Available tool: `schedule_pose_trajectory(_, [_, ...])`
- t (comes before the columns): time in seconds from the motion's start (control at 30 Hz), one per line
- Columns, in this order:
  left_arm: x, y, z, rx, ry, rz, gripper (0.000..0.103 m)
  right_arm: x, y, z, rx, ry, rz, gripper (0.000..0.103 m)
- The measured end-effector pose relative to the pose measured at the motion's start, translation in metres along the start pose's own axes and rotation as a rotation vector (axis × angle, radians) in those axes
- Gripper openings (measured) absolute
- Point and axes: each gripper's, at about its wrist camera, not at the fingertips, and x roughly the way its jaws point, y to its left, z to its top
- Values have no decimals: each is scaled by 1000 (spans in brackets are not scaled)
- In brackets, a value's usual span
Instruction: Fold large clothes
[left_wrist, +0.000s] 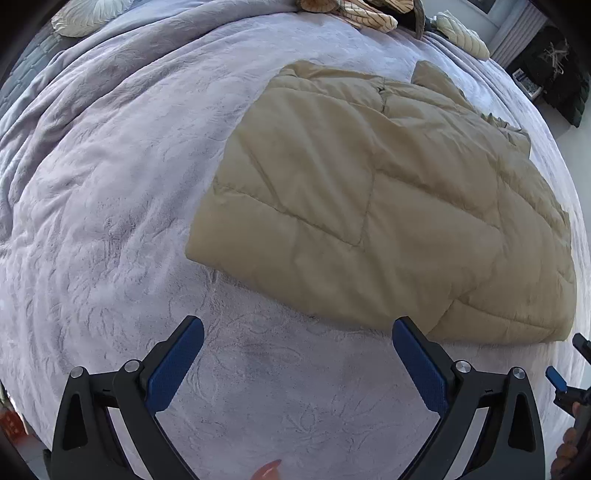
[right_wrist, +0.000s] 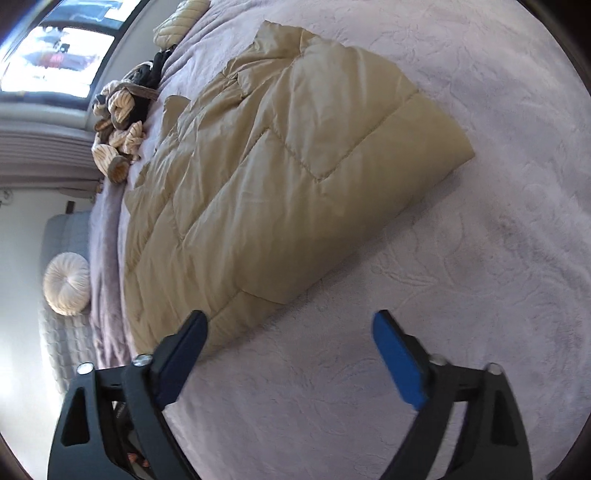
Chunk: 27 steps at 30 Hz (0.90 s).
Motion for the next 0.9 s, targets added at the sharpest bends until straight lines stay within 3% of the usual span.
schedule_pose_trajectory(0.37, [10, 5, 2, -18, 5, 21, 102, 21, -26, 1, 138, 59, 164, 94])
schedule_pose_trajectory(0.47, [14, 12, 4, -41, 24, -61, 102, 25, -29, 2, 164, 68, 183, 94])
schedule_pose_trajectory(0.57, [19, 32, 6, -158, 37, -260, 102, 27, -37, 5, 199, 71, 218, 94])
schedule_pose_trajectory(0.7, [36, 51, 5, -254, 80, -427, 102, 27, -43, 6, 223, 65, 255, 94])
schedule_pose_trajectory(0.9, [64, 57, 12, -323, 93, -507, 102, 36, -47, 12, 247, 70, 305, 94])
